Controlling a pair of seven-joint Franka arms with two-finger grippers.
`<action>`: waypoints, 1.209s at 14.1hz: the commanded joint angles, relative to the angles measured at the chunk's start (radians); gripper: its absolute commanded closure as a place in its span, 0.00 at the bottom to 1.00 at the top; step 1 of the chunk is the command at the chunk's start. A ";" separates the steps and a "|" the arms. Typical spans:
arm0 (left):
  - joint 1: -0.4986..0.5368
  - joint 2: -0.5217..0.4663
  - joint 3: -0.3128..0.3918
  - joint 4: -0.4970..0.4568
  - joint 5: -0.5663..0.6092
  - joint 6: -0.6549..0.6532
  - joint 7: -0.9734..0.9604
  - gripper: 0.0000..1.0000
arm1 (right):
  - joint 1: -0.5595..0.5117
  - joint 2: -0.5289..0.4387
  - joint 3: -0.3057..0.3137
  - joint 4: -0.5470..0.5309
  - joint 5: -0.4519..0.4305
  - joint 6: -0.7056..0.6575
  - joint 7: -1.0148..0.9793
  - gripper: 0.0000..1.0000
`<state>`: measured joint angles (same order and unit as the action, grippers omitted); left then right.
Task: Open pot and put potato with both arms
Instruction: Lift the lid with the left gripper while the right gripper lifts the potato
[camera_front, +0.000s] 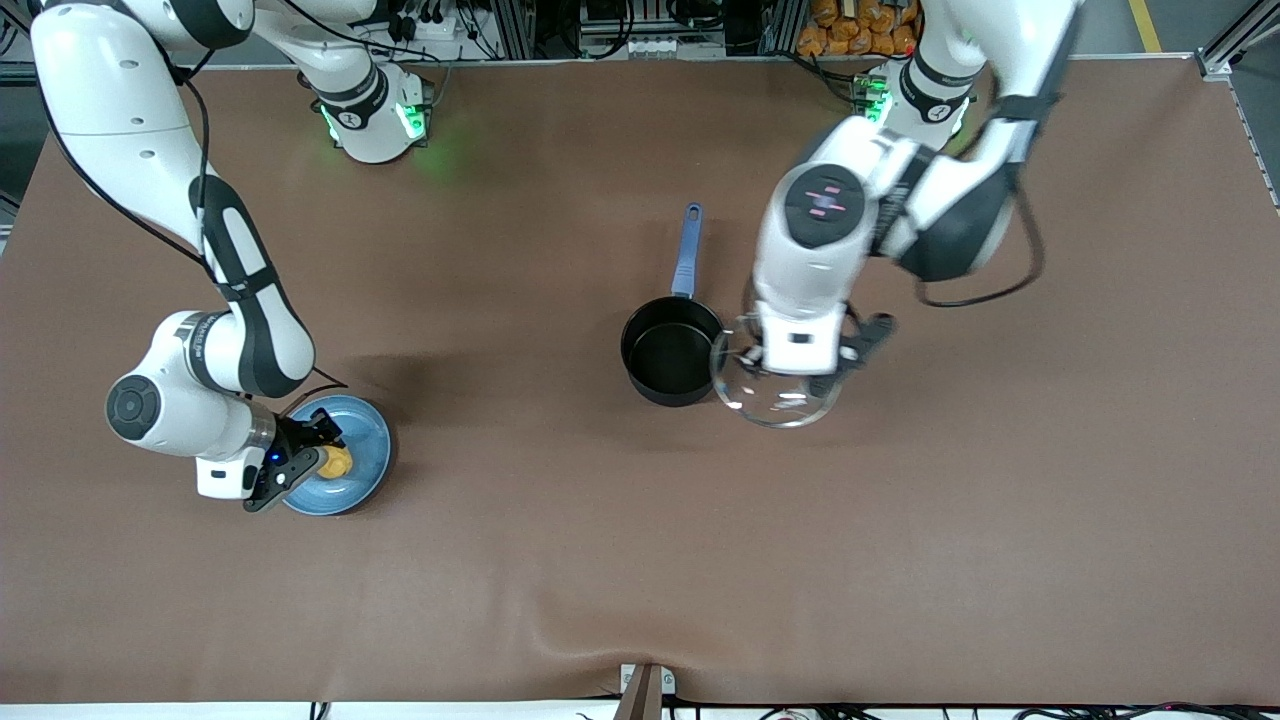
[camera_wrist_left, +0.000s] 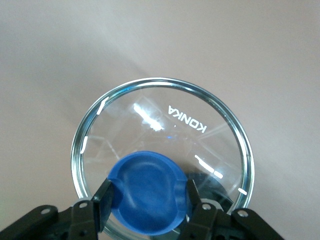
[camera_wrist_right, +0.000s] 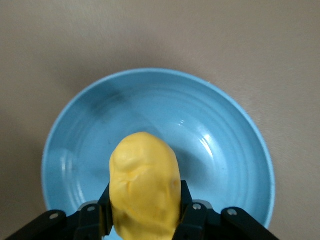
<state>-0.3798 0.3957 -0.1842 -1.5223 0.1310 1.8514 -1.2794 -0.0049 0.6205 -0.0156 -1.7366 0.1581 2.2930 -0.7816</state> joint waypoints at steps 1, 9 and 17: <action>0.106 -0.038 -0.009 -0.054 0.007 -0.012 0.115 1.00 | 0.014 -0.129 0.000 -0.009 0.023 -0.113 0.124 0.97; 0.347 -0.047 -0.009 -0.367 0.006 0.229 0.284 1.00 | 0.201 -0.266 0.000 0.060 0.000 -0.217 0.629 0.97; 0.411 -0.043 -0.004 -0.581 0.019 0.495 0.318 1.00 | 0.529 -0.196 0.000 0.181 -0.120 -0.233 1.234 1.00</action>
<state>0.0154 0.3959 -0.1821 -2.0448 0.1310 2.3046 -0.9692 0.4615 0.3794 -0.0035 -1.6100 0.0744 2.0751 0.3463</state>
